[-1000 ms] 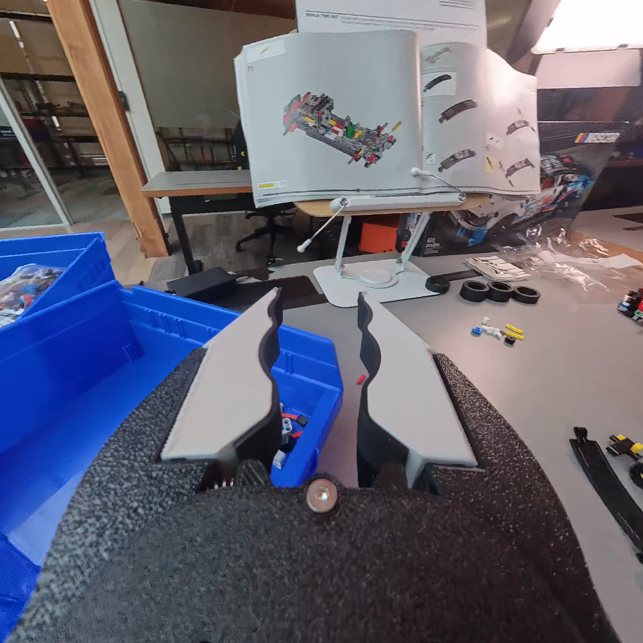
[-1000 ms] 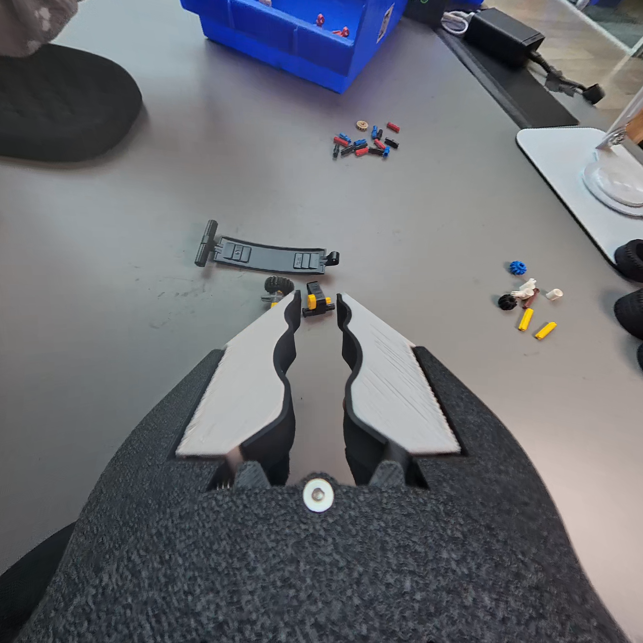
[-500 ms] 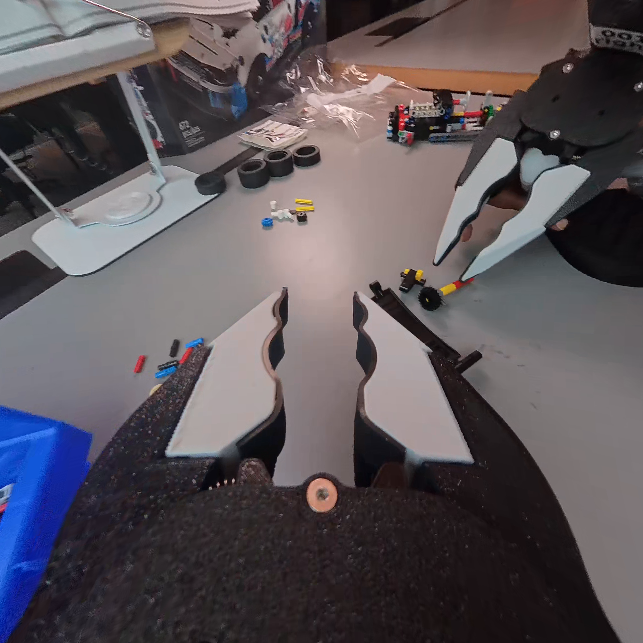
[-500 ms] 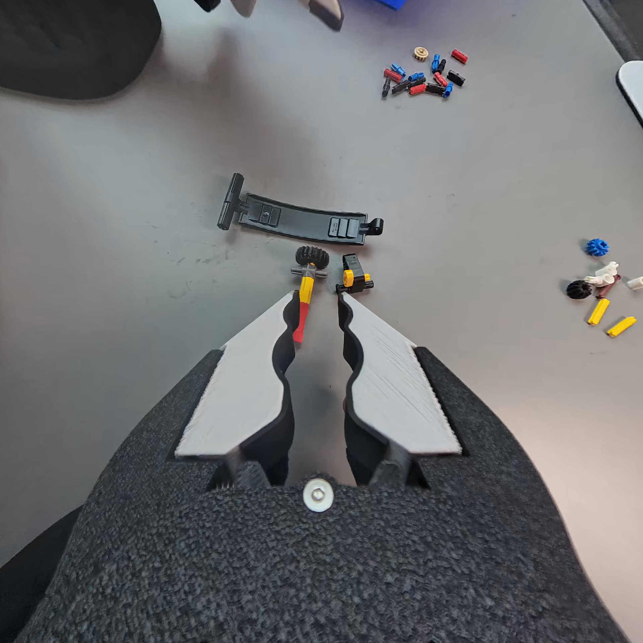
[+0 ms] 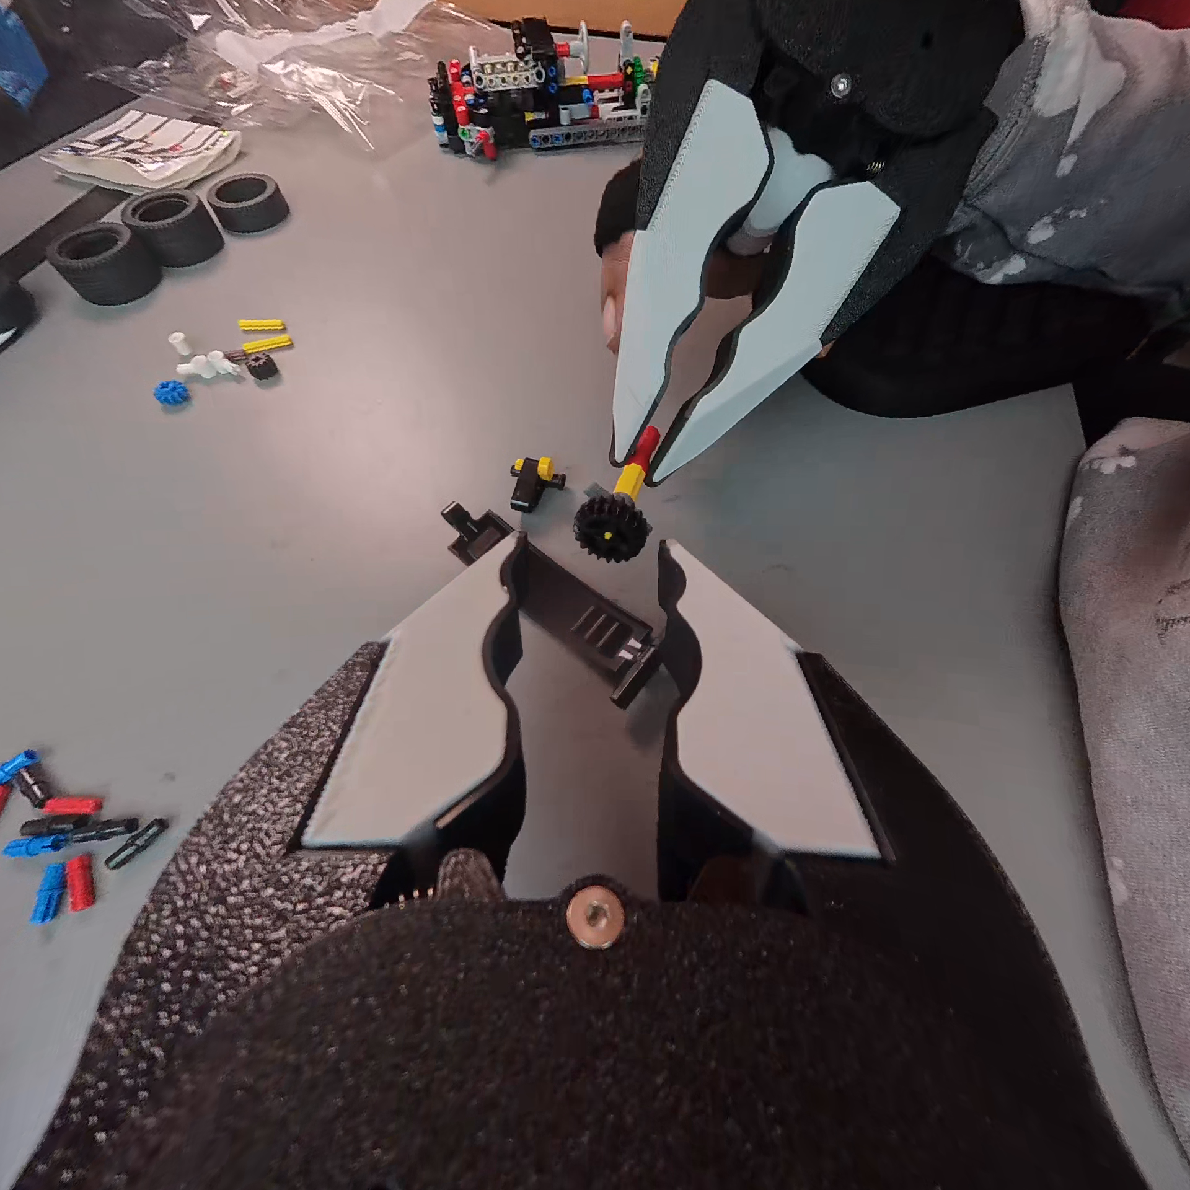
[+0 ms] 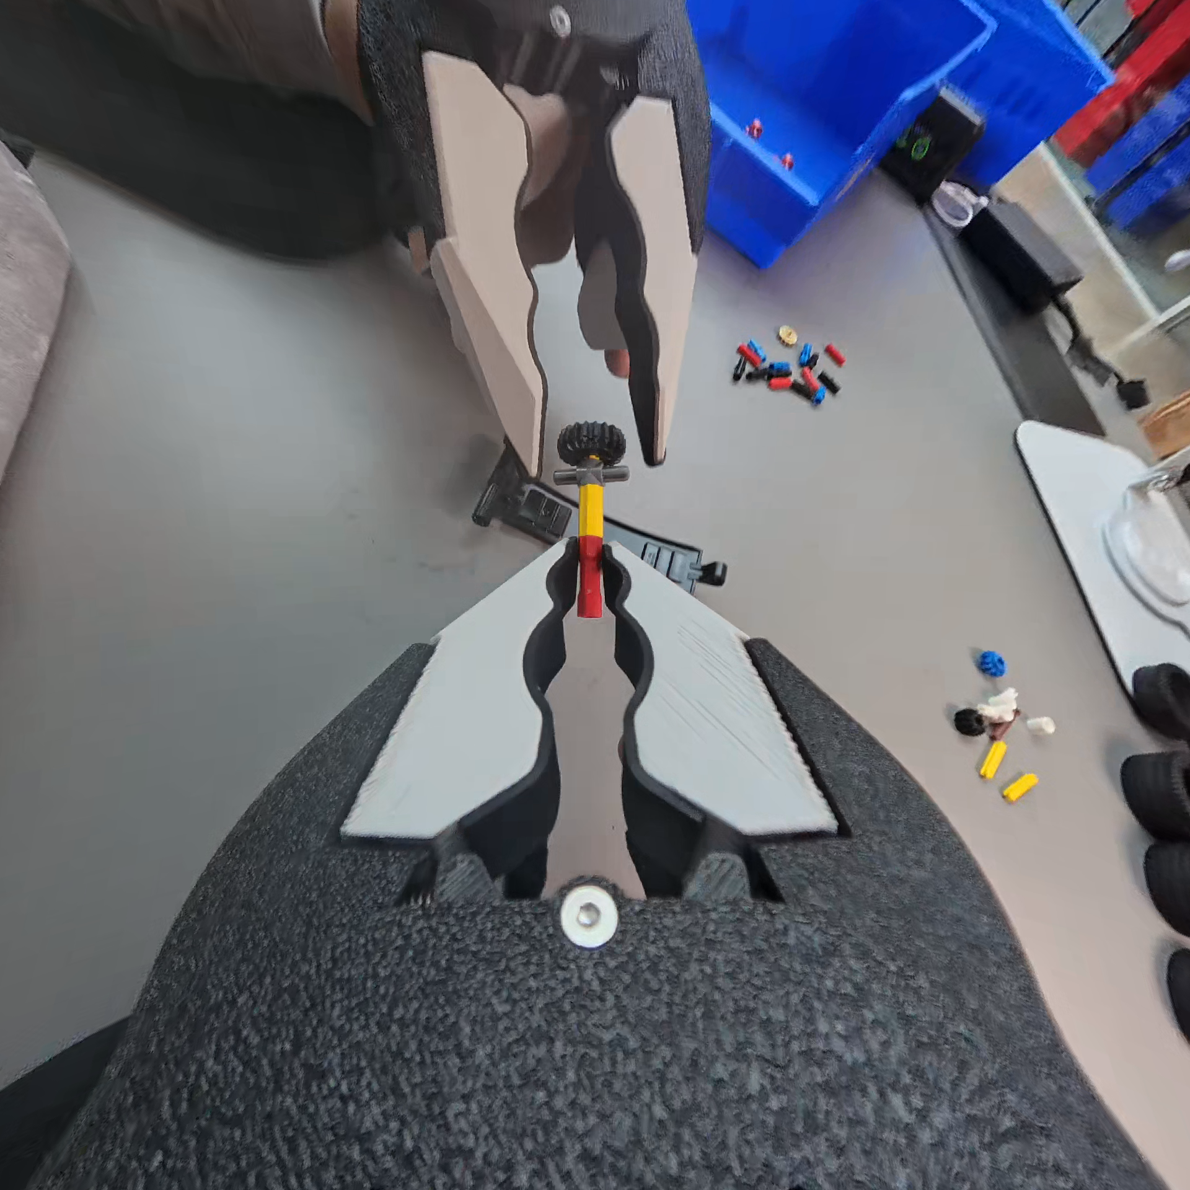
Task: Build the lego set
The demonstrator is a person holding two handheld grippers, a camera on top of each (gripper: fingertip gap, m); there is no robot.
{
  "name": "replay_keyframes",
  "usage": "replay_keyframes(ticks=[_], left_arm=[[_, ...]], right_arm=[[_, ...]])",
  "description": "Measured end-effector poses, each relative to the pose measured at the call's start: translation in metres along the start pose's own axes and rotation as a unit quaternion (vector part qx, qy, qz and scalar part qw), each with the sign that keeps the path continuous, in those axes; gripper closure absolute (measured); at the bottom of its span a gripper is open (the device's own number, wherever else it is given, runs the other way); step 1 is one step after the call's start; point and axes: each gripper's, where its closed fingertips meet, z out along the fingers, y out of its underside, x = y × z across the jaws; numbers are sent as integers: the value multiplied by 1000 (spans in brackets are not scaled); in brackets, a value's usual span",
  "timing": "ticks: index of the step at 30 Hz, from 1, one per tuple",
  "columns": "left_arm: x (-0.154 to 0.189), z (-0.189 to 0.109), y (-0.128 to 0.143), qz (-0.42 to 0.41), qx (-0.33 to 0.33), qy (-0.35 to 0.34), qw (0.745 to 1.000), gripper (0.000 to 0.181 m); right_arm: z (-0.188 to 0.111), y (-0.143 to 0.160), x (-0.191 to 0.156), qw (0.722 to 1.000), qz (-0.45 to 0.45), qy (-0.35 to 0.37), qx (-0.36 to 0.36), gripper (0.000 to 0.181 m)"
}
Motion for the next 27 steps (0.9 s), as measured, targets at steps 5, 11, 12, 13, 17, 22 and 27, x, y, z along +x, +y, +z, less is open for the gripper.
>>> replay_keyframes(ticks=[5, 11, 12, 13, 17, 22, 27], left_arm=[[11, -2, -6, -3, 14, 33, 999, 159], [8, -12, -16, -17, 40, 46, 998, 161], [8, -13, -17, -16, 42, 48, 998, 161], [8, -14, -18, -14, 42, 49, 998, 161], [10, -15, -17, -7, 39, 56, 998, 161], [-14, -35, -14, -37, 59, 29, 997, 162], [-18, -24, 7, -37, 5, 17, 999, 161]], right_arm=[[4, -7, -5, 999, -39, 8, 9, 177], [-6, -23, 4, 998, -19, 20, 57, 177], [-8, -25, 4, 998, -19, 20, 62, 177], [-8, -25, 3, 998, -22, 20, 63, 177], [-11, -25, 1, 998, -20, 6, 66, 178], [-30, -13, 17, 997, 16, 17, 71, 179], [-23, -16, 12, 998, 9, 11, 69, 178]])
